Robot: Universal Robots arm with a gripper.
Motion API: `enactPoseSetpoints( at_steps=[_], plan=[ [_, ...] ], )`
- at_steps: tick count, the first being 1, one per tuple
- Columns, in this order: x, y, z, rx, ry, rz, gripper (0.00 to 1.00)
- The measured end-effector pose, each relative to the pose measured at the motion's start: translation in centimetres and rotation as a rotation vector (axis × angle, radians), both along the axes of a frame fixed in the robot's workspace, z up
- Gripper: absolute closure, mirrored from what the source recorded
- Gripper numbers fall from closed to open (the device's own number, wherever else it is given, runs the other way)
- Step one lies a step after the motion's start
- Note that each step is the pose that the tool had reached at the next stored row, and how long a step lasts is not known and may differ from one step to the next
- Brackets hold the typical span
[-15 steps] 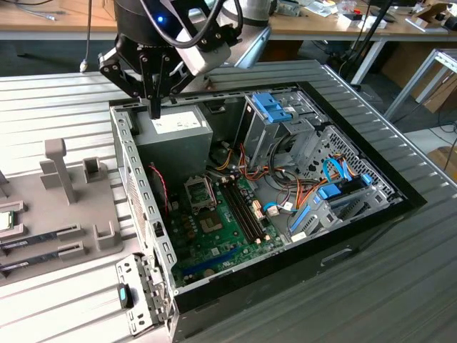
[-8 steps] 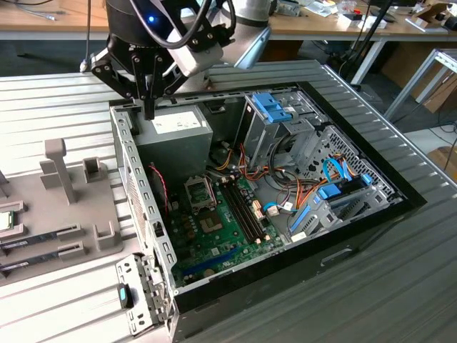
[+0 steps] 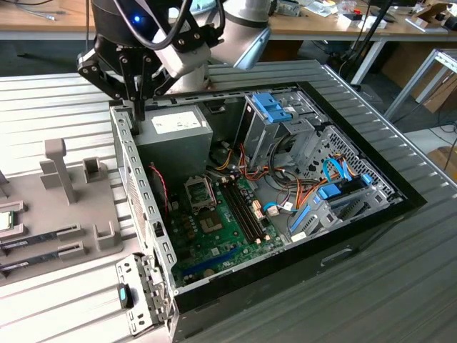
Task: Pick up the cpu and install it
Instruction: 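Reach for the cpu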
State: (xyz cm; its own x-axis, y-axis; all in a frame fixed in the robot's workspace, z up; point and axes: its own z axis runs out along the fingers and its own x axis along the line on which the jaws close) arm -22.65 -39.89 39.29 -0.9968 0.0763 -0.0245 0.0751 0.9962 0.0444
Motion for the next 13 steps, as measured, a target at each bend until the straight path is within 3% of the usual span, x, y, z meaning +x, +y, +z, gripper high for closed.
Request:
enactPoseSetpoints(
  at_steps=[13],
  plan=[
    [-1.48,0.00,-0.01,0.0000,0.0000,0.000,0.89]
  ],
)
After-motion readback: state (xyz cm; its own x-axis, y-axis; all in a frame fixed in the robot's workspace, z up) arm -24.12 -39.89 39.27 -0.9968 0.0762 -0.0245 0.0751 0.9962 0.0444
